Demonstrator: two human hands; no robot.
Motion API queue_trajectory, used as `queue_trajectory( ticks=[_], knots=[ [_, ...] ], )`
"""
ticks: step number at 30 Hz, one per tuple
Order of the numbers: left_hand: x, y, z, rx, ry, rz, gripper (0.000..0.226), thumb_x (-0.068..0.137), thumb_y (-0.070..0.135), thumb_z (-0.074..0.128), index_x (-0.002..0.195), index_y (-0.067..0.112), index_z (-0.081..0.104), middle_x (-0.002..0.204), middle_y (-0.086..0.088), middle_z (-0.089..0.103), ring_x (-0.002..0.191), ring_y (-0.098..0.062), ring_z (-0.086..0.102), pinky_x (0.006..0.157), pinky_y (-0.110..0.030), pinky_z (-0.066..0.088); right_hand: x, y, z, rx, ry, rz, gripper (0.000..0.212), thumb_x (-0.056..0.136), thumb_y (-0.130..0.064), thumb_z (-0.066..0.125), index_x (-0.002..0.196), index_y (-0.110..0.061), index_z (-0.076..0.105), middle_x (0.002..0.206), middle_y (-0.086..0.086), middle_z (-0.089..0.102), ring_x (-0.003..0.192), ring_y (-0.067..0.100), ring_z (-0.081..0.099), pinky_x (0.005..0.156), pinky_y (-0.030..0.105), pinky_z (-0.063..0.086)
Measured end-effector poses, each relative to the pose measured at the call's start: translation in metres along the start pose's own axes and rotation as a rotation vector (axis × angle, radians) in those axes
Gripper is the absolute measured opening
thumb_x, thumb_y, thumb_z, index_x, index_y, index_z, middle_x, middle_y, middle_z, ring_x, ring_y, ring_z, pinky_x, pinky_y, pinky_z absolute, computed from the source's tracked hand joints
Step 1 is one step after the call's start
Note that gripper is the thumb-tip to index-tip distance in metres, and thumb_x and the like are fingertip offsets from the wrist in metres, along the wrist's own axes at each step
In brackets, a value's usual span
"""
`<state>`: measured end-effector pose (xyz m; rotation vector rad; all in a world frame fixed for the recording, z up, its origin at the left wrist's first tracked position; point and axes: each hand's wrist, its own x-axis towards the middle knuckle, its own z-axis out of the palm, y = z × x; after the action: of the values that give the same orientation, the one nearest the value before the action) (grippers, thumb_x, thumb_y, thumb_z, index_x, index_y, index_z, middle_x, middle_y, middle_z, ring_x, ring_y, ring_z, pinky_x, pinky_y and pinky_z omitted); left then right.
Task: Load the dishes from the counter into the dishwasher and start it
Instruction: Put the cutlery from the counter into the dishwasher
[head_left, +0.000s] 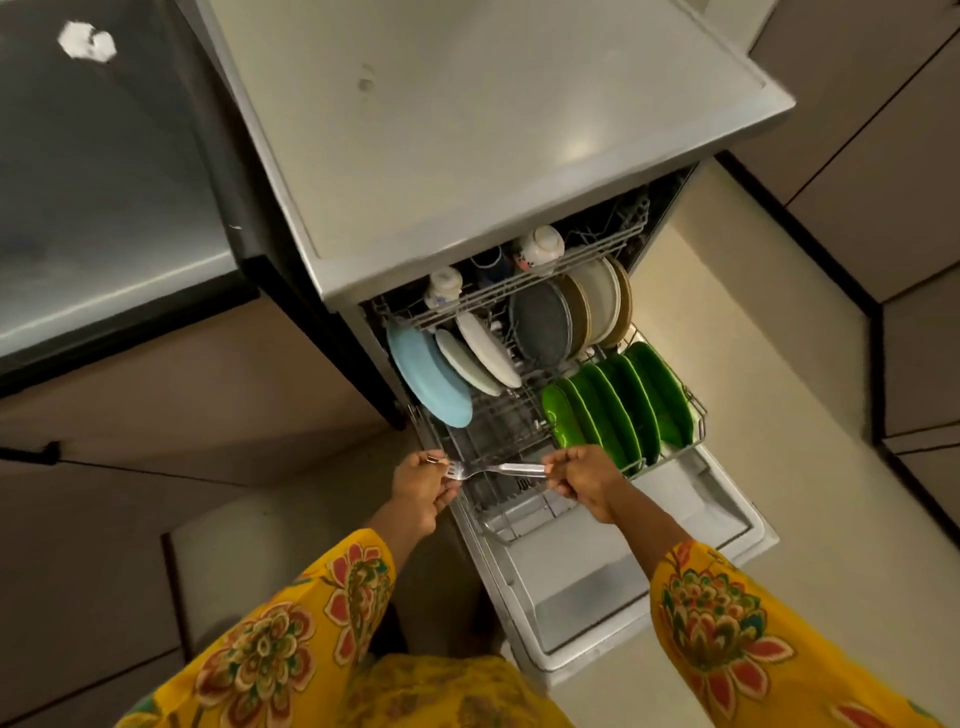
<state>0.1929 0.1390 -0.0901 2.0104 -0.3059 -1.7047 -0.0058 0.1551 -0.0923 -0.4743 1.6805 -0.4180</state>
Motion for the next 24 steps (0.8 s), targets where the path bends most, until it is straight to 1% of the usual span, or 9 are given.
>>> queue_trajectory(
  ticks=[2, 4, 7, 9, 13, 17, 19, 21, 24],
  knots=[
    [0.015, -0.006, 0.007, 0.123, 0.016, 0.024, 0.015, 0.095, -0.003, 0.047, 0.098, 0.010, 0.054, 0.075, -0.009, 0.056, 0.056, -0.012, 0.049, 0.040, -0.015, 0.041, 0.019, 0.001, -0.009, -0.008, -0.005, 0.006, 0.023, 0.088, 0.014, 0.046, 0.078, -0.004, 0.057, 0.069, 0.012, 0.052, 0.056, 0.014, 0.043, 0.054, 0.023, 0.035],
    [0.030, -0.012, 0.012, 0.259, 0.012, 0.057, 0.015, 0.092, -0.004, 0.050, 0.095, 0.009, 0.056, 0.077, -0.009, 0.057, 0.059, -0.013, 0.050, 0.037, -0.013, 0.039, 0.040, 0.002, -0.017, -0.024, -0.002, 0.002, 0.027, 0.087, 0.017, 0.045, 0.074, -0.004, 0.056, 0.070, 0.011, 0.051, 0.058, 0.016, 0.044, 0.056, 0.024, 0.036],
    [0.062, -0.023, 0.019, 0.441, 0.009, 0.110, 0.018, 0.086, 0.001, 0.061, 0.078, 0.017, 0.057, 0.087, -0.010, 0.060, 0.072, -0.017, 0.051, 0.053, -0.021, 0.042, 0.076, 0.004, -0.021, -0.013, 0.015, 0.005, 0.034, 0.086, 0.022, 0.040, 0.069, -0.005, 0.053, 0.071, 0.010, 0.051, 0.060, 0.016, 0.045, 0.056, 0.024, 0.039],
    [0.082, -0.029, 0.026, 0.516, 0.007, 0.131, 0.019, 0.085, 0.008, 0.065, 0.074, 0.021, 0.056, 0.084, -0.007, 0.061, 0.070, -0.016, 0.049, 0.059, -0.024, 0.041, 0.102, 0.005, -0.019, 0.028, 0.034, 0.014, 0.035, 0.086, 0.022, 0.037, 0.069, -0.006, 0.048, 0.070, 0.009, 0.050, 0.060, 0.016, 0.044, 0.048, 0.021, 0.041],
    [0.129, -0.038, 0.047, 0.522, 0.011, 0.158, 0.029, 0.088, 0.001, 0.057, 0.070, 0.022, 0.048, 0.072, 0.002, 0.052, 0.067, -0.011, 0.046, 0.059, -0.021, 0.039, 0.156, 0.011, -0.014, -0.102, 0.082, -0.058, 0.029, 0.085, 0.007, 0.053, 0.072, -0.019, 0.057, 0.073, 0.002, 0.057, 0.067, 0.015, 0.054, 0.073, 0.029, 0.047],
    [0.183, -0.047, 0.067, 0.547, 0.082, 0.229, 0.035, 0.084, -0.004, 0.059, 0.065, 0.020, 0.041, 0.065, 0.001, 0.044, 0.072, -0.017, 0.046, 0.070, -0.028, 0.040, 0.219, 0.014, -0.005, -0.205, 0.168, -0.141, 0.022, 0.081, -0.005, 0.061, 0.069, -0.023, 0.061, 0.078, 0.005, 0.062, 0.077, 0.021, 0.057, 0.077, 0.034, 0.048],
    [0.211, -0.055, 0.076, 0.592, 0.117, 0.281, 0.041, 0.083, -0.004, 0.058, 0.059, 0.020, 0.035, 0.062, 0.001, 0.040, 0.076, -0.022, 0.046, 0.074, -0.034, 0.042, 0.239, 0.013, 0.003, -0.293, 0.244, -0.199, 0.013, 0.082, -0.009, 0.062, 0.082, -0.019, 0.069, 0.088, 0.007, 0.064, 0.085, 0.023, 0.058, 0.077, 0.032, 0.046],
    [0.234, -0.063, 0.082, 0.689, 0.121, 0.339, 0.044, 0.083, -0.002, 0.058, 0.056, 0.019, 0.032, 0.062, -0.007, 0.046, 0.076, -0.027, 0.051, 0.078, -0.040, 0.045, 0.254, 0.013, 0.009, -0.492, 0.289, -0.281, 0.019, 0.087, -0.008, 0.059, 0.102, -0.005, 0.070, 0.101, 0.016, 0.067, 0.098, 0.029, 0.061, 0.086, 0.033, 0.044],
    [0.252, -0.066, 0.090, 0.763, 0.138, 0.324, 0.030, 0.086, 0.003, 0.056, 0.066, 0.015, 0.039, 0.092, -0.027, 0.060, 0.096, -0.039, 0.058, 0.085, -0.041, 0.045, 0.275, 0.015, 0.012, -0.773, 0.243, -0.419, 0.026, 0.091, -0.006, 0.051, 0.111, 0.001, 0.066, 0.115, 0.023, 0.063, 0.111, 0.038, 0.055, 0.096, 0.037, 0.038]
  ],
)
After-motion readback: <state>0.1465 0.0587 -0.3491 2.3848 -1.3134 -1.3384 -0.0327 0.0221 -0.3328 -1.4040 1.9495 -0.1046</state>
